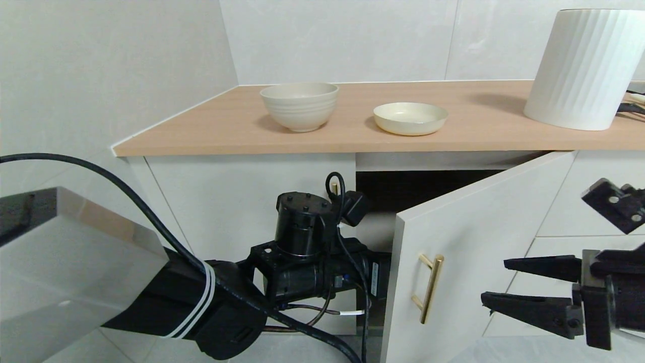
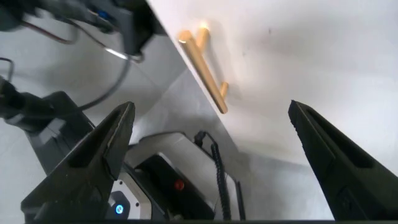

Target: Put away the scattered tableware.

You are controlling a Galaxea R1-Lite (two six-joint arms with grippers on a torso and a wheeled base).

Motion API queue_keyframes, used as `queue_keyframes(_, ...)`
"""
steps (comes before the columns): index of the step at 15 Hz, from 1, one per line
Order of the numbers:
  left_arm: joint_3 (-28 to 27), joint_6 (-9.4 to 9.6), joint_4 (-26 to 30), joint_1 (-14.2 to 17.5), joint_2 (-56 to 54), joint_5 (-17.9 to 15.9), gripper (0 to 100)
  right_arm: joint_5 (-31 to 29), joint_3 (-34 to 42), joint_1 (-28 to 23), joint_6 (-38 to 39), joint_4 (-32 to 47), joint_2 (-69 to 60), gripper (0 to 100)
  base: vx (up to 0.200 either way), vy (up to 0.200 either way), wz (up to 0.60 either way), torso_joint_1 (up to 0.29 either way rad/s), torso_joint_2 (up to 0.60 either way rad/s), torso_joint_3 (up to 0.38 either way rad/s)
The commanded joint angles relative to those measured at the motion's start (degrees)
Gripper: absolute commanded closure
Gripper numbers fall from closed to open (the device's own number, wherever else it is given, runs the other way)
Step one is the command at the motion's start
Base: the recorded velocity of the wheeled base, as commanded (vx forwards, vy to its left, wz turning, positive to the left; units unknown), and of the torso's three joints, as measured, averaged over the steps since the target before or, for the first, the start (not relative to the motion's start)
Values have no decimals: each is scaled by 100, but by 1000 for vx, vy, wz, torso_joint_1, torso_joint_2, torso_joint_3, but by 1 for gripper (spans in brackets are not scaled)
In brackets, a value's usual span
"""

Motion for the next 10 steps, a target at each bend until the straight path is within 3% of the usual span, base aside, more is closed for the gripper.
queue_keyframes(1, 10, -1, -1, -6, -34, 12, 100, -36, 10, 133, -3, 22, -398, 0, 0, 0, 0, 0, 0, 0)
queue_keyframes(10, -25, 7, -1, -15, 10, 12, 100, -89, 19, 150, -3, 40, -442, 0, 0, 0, 0, 0, 0, 0)
